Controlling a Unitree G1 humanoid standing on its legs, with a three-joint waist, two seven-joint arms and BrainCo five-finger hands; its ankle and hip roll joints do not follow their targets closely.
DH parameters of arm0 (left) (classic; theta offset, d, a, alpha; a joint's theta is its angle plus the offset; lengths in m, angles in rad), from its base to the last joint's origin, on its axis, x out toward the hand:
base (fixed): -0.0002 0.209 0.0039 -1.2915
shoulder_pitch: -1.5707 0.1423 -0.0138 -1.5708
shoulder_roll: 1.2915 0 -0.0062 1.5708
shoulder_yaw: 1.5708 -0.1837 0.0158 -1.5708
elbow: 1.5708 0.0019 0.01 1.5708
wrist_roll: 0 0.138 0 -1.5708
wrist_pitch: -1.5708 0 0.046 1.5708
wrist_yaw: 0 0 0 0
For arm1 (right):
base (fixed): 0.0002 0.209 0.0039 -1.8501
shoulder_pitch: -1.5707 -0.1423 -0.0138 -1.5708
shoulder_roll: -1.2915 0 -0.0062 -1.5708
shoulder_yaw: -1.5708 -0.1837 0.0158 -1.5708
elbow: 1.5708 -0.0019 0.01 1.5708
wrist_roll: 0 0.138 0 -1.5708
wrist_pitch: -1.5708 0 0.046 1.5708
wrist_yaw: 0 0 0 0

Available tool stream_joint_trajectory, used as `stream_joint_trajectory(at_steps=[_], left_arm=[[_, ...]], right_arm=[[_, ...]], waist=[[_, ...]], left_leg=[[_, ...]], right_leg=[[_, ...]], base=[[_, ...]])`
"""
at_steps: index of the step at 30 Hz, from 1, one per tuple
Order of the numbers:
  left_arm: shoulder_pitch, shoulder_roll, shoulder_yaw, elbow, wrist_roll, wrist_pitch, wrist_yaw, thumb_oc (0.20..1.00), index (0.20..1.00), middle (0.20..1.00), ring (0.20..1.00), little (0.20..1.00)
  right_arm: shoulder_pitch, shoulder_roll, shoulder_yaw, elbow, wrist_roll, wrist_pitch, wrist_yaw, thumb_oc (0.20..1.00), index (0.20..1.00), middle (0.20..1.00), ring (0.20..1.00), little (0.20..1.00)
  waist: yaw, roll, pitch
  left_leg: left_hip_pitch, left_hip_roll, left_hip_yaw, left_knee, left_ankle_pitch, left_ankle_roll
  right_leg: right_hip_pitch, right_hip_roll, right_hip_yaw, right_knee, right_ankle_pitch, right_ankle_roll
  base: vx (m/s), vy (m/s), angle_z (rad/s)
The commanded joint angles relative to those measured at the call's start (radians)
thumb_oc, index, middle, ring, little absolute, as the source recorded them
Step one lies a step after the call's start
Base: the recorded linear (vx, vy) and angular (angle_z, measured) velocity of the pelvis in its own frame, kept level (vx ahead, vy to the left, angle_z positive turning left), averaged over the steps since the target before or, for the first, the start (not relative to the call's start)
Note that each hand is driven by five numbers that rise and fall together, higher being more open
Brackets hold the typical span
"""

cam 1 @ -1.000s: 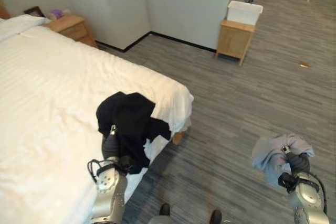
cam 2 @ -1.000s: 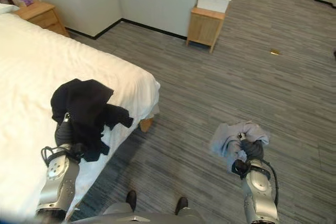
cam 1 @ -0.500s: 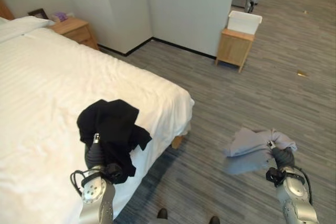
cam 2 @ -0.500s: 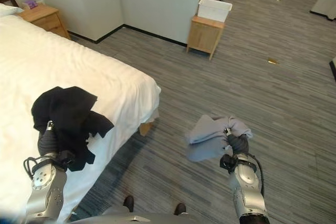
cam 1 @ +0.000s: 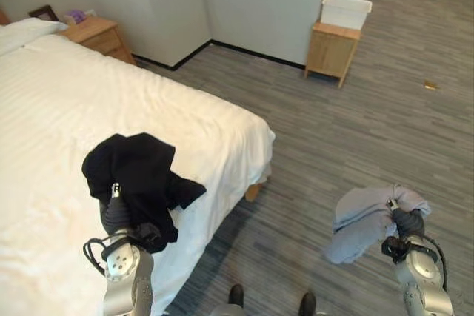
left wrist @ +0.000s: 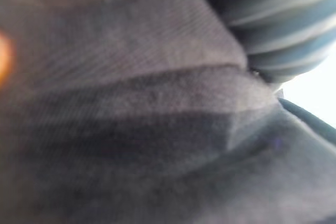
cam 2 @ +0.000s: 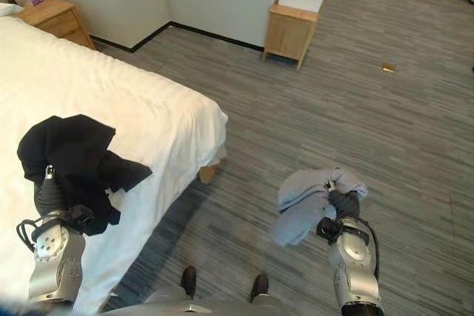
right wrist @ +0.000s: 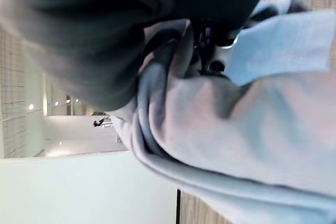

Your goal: Pick up bed clothes into laundry basket.

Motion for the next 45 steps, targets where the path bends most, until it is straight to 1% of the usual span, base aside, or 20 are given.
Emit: stream_joint_trajectory(at_steps=[1,3,5,10,16,17,18,19,20,23,24,27,29,32,34,37,40,43,44,45], left_arm=[[-0.05,0.102,0.019,-0.084,0.015,-0.097,-0.008,0.2,0.2,0.2,0.2,0.2],[-0.052,0.102,0.011,-0.08,0.019,-0.094,-0.012,0.2,0.2,0.2,0.2,0.2],[-0.049,0.099,0.002,-0.074,0.014,-0.087,-0.023,0.2,0.2,0.2,0.2,0.2],[-0.047,0.096,-0.009,-0.046,0.018,-0.084,-0.041,0.2,0.2,0.2,0.2,0.2],[-0.043,0.079,-0.001,-0.025,0.003,-0.094,-0.039,0.2,0.2,0.2,0.2,0.2],[-0.041,0.075,-0.002,-0.023,-0.001,-0.094,-0.038,0.2,0.2,0.2,0.2,0.2],[-0.06,0.062,-0.027,-0.015,-0.05,-0.104,-0.044,0.2,0.2,0.2,0.2,0.2],[-0.061,0.063,-0.027,-0.015,-0.051,-0.104,-0.044,0.2,0.2,0.2,0.2,0.2],[-0.063,0.062,-0.039,-0.022,-0.055,-0.102,-0.055,0.2,0.2,0.2,0.2,0.2],[-0.067,0.07,-0.053,-0.032,-0.069,-0.097,-0.062,0.2,0.2,0.2,0.2,0.2],[-0.069,0.07,-0.065,-0.029,-0.072,-0.082,-0.063,0.2,0.2,0.2,0.2,0.2],[-0.063,0.065,-0.068,-0.016,-0.072,-0.079,-0.065,0.2,0.2,0.2,0.2,0.2],[-0.054,0.059,-0.075,-0.003,-0.072,-0.077,-0.065,0.2,0.2,0.2,0.2,0.2],[-0.044,0.032,-0.094,0.023,-0.065,-0.071,-0.074,0.2,0.2,0.2,0.2,0.2],[-0.036,0.029,-0.091,0.021,-0.057,-0.073,-0.075,0.2,0.2,0.2,0.2,0.2],[-0.011,0.036,-0.059,0.004,-0.043,-0.077,-0.075,0.2,0.2,0.2,0.2,0.2],[0.008,0.039,-0.03,-0.004,-0.05,-0.083,-0.066,0.2,0.2,0.2,0.2,0.2],[-0.002,0.055,-0.034,-0.019,-0.045,-0.083,-0.055,0.2,0.2,0.2,0.2,0.2],[-0.014,0.066,-0.051,-0.031,-0.045,-0.076,-0.053,0.2,0.2,0.2,0.2,0.2],[-0.016,0.065,-0.05,-0.031,-0.045,-0.076,-0.053,0.2,0.2,0.2,0.2,0.2]], right_arm=[[-0.073,-0.017,-0.014,-0.055,-0.022,-0.07,0.0,0.2,0.2,0.2,0.2,0.2],[-0.06,-0.017,-0.022,-0.066,-0.021,-0.068,0.002,0.2,0.2,0.2,0.2,0.2],[-0.043,-0.012,-0.044,-0.067,0.003,-0.074,-0.004,0.2,0.2,0.2,0.2,0.2],[-0.023,-0.001,-0.047,-0.051,-0.003,-0.08,-0.014,0.2,0.2,0.2,0.2,0.2],[-0.054,-0.016,-0.025,-0.029,-0.011,-0.083,-0.016,0.2,0.2,0.2,0.2,0.2],[-0.063,-0.024,-0.02,-0.031,-0.011,-0.084,-0.017,0.2,0.2,0.2,0.2,0.2],[-0.102,-0.057,0.01,-0.014,-0.005,-0.088,-0.017,0.2,0.2,0.2,0.2,0.2],[-0.104,-0.057,0.01,-0.013,-0.004,-0.088,-0.017,0.2,0.2,0.2,0.2,0.2],[-0.113,-0.074,0.01,-0.01,0.012,-0.092,-0.014,0.2,0.2,0.2,0.2,0.2],[-0.117,-0.091,0.001,-0.008,0.013,-0.092,-0.034,0.2,0.2,0.2,0.2,0.2],[-0.125,-0.096,-0.001,-0.007,0.018,-0.087,-0.057,0.2,0.2,0.2,0.2,0.2],[-0.121,-0.085,-0.01,-0.013,0.031,-0.093,-0.053,0.2,0.2,0.2,0.2,0.2],[-0.094,-0.082,-0.019,-0.031,0.032,-0.098,-0.044,0.2,0.2,0.2,0.2,0.2],[-0.044,-0.08,-0.021,-0.02,0.0,-0.087,-0.029,0.2,0.2,0.2,0.2,0.2],[-0.043,-0.085,-0.023,-0.019,-0.009,-0.087,-0.025,0.2,0.2,0.2,0.2,0.2],[-0.061,-0.088,-0.011,-0.015,-0.025,-0.078,-0.013,0.2,0.2,0.2,0.2,0.2],[-0.103,-0.07,0.019,-0.007,-0.032,-0.073,-0.004,0.2,0.2,0.2,0.2,0.2],[-0.13,-0.05,0.035,-0.01,-0.041,-0.078,-0.003,0.2,0.2,0.2,0.2,0.2],[-0.146,-0.036,0.047,-0.014,-0.054,-0.071,-0.001,0.2,0.2,0.2,0.2,0.2],[-0.147,-0.037,0.047,-0.014,-0.055,-0.07,-0.001,0.2,0.2,0.2,0.2,0.2]], waist=[[-0.004,0.011,0.028],[-0.022,0.014,0.034],[-0.035,-0.001,0.028],[-0.054,-0.003,0.005],[-0.055,0.011,-0.03],[-0.053,0.026,-0.035],[-0.043,0.034,-0.032],[-0.046,0.03,-0.031],[-0.032,-0.001,-0.018],[-0.013,-0.036,-0.001],[0.02,-0.04,0.019],[0.049,-0.038,0.025],[0.065,-0.035,0.023],[0.092,0.001,0.0],[0.096,0.002,-0.006],[0.12,-0.005,-0.026],[0.148,-0.028,-0.068],[0.164,-0.078,-0.076],[0.15,-0.053,-0.06],[0.153,-0.051,-0.06]], left_leg=[[0.106,-0.033,-0.03,-0.062,-0.067,0.023],[0.13,-0.027,-0.041,-0.069,-0.076,0.021],[0.18,-0.024,-0.054,-0.112,-0.098,-0.001],[0.274,0.022,-0.09,-0.14,-0.144,-0.048],[0.321,0.065,-0.075,-0.097,-0.176,-0.078],[0.318,0.097,-0.07,-0.041,-0.138,-0.097],[0.241,0.125,-0.058,0.236,0.051,-0.15],[0.235,0.121,-0.061,0.24,0.054,-0.149],[0.154,0.149,-0.004,0.484,0.147,-0.171],[0.078,0.179,0.071,0.576,0.164,-0.171],[-0.029,0.233,0.132,0.571,0.136,-0.168],[-0.111,0.239,0.131,0.502,0.12,-0.166],[-0.153,0.201,0.099,0.39,0.128,-0.158],[-0.198,0.083,-0.044,0.002,0.183,-0.153],[-0.201,0.072,-0.053,-0.071,0.215,-0.167],[-0.217,0.057,-0.023,-0.1,0.253,-0.17],[-0.2,0.048,-0.021,-0.036,0.208,-0.128],[-0.176,-0.008,0.009,0.047,0.105,-0.048],[-0.09,-0.028,0.001,0.04,0.066,0.007],[-0.092,-0.026,0.003,0.036,0.07,0.007]], right_leg=[[-0.059,0.023,0.029,0.221,0.052,-0.016],[-0.115,0.053,0.042,0.21,0.039,-0.02],[-0.147,0.064,-0.005,0.002,0.034,-0.025],[-0.157,0.076,-0.04,-0.259,0.147,0.013],[-0.138,0.063,-0.132,-0.215,0.152,-0.006],[-0.126,0.083,-0.138,-0.192,0.126,-0.021],[-0.052,0.11,-0.166,-0.159,0.065,-0.071],[-0.054,0.105,-0.168,-0.162,0.069,-0.072],[0.041,0.128,-0.184,-0.195,0.029,-0.117],[0.112,0.134,-0.189,-0.225,-0.01,-0.138],[0.182,0.149,-0.179,-0.253,-0.042,-0.14],[0.236,0.16,-0.157,-0.271,-0.065,-0.136],[0.269,0.162,-0.132,-0.278,-0.081,-0.13],[0.336,0.197,-0.088,-0.285,-0.145,-0.118],[0.36,0.2,-0.076,-0.285,-0.16,-0.118],[0.417,0.205,-0.021,-0.285,-0.18,-0.109],[0.467,0.165,0.007,-0.28,-0.208,-0.082],[0.392,0.037,0.019,0.023,-0.028,-0.009],[0.251,-0.006,0.047,0.356,0.162,0.0],[0.243,-0.004,0.052,0.361,0.164,0.0]], base=[[0.15,0.06,-0.11],[0.26,-0.048,-0.1],[0.4,-0.182,-0.02],[0.39,-0.175,0.31],[0.33,-0.156,0.19],[0.51,-0.357,-0.5],[0.49,-0.358,-0.33],[0.68,-0.554,-0.08],[0.31,-0.292,-0.19],[0.46,-0.358,-0.4],[0.41,-0.249,0.06],[0.38,-0.075,-0.17],[0.49,0.024,-0.33],[0.47,0.055,-0.19],[0.45,0.01,-0.04],[0.47,0.018,-0.44],[0.58,0.131,-0.8],[0.5,0.226,-0.7],[0.41,0.282,-0.45],[0.56,0.379,-0.24]])
